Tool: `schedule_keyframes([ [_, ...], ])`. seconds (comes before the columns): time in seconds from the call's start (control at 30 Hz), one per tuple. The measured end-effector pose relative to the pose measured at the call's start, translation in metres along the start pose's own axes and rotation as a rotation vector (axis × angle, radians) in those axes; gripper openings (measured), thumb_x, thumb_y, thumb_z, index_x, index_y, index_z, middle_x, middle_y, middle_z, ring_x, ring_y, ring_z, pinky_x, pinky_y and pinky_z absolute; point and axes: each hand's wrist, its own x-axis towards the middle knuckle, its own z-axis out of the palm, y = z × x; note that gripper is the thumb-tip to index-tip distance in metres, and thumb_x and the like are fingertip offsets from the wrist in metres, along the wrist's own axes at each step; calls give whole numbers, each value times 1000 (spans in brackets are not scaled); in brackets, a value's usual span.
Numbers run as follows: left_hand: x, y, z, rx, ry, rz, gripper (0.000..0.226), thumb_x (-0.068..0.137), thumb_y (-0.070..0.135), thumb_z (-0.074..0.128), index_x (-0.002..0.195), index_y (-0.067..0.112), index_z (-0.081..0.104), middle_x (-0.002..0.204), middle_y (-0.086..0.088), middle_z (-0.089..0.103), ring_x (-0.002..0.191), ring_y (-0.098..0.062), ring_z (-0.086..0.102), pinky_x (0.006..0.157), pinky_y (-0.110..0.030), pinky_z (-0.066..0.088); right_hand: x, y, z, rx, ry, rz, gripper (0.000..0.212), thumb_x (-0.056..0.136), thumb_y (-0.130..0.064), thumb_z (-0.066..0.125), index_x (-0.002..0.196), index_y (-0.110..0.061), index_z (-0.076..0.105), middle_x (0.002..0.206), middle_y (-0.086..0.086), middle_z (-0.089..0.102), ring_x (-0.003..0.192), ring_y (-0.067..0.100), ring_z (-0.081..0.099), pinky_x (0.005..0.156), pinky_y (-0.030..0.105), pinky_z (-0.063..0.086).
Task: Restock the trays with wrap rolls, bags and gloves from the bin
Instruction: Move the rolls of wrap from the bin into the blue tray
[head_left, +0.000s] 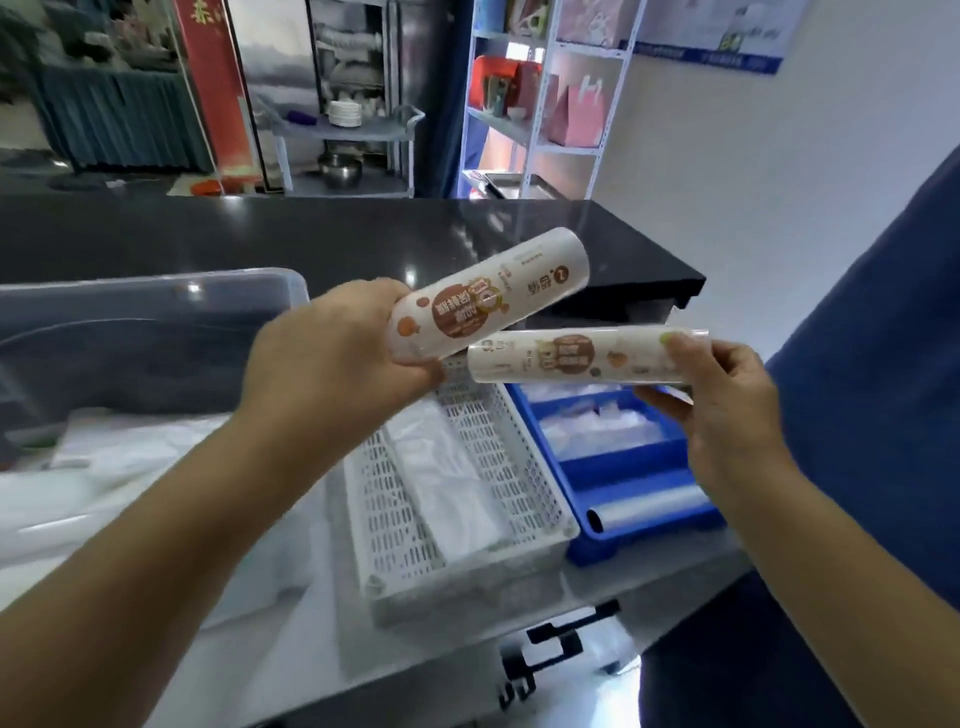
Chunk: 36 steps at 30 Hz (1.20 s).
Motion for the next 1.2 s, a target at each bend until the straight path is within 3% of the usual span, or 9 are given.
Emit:
schedule_keyframes([
  [0.17,6,39,71,-46,-144,-21,35,65,54,67,93,35,55,76,14,57,63,-1,52,49,-24,46,27,25,-71,-20,209,40,24,81,-20,71,93,-14,51,106,8,57,90,19,67,64,29,59],
  [0.37,8,56,174,-82,-431,-47,34,61,54,70,86,36,55,75,12,58,60,-2,51,45,-20,35,46,65,-130,-109,411,46,23,80,-15,71,85,-18,48,92,2,56,70,8,69,54,21,55],
  [0.57,24,85,263,-199,-604,-64,42,59,55,67,94,33,60,88,10,49,69,-9,51,52,-27,43,71,87,-172,-187,547,109,29,80,-14,72,93,-14,46,99,3,58,85,17,67,57,23,58],
  [0.73,40,102,313,-257,-696,-43,50,60,60,67,99,30,59,92,9,44,76,-10,48,56,-25,37,106,98,-188,-163,647,100,26,82,-16,69,90,-18,45,99,2,58,84,17,67,56,23,57],
  [0.87,42,111,332,-210,-749,6,54,67,61,65,106,26,53,100,6,45,84,-13,48,64,-27,39,130,108,-203,-113,721,140,28,84,-21,68,101,-15,46,99,6,63,83,19,70,61,30,60],
  [1.03,41,129,344,-38,-758,79,54,74,62,58,113,26,49,109,4,47,96,-17,52,67,-30,40,167,122,-221,-73,700,188,20,85,-27,65,92,-20,48,98,8,65,85,20,69,65,33,60],
  [1.2,33,151,360,154,-838,56,54,78,60,55,113,20,47,114,1,48,95,-23,57,63,-32,34,206,136,-229,-109,486,265,16,86,-26,63,90,-20,48,100,9,63,87,21,68,64,30,58],
])
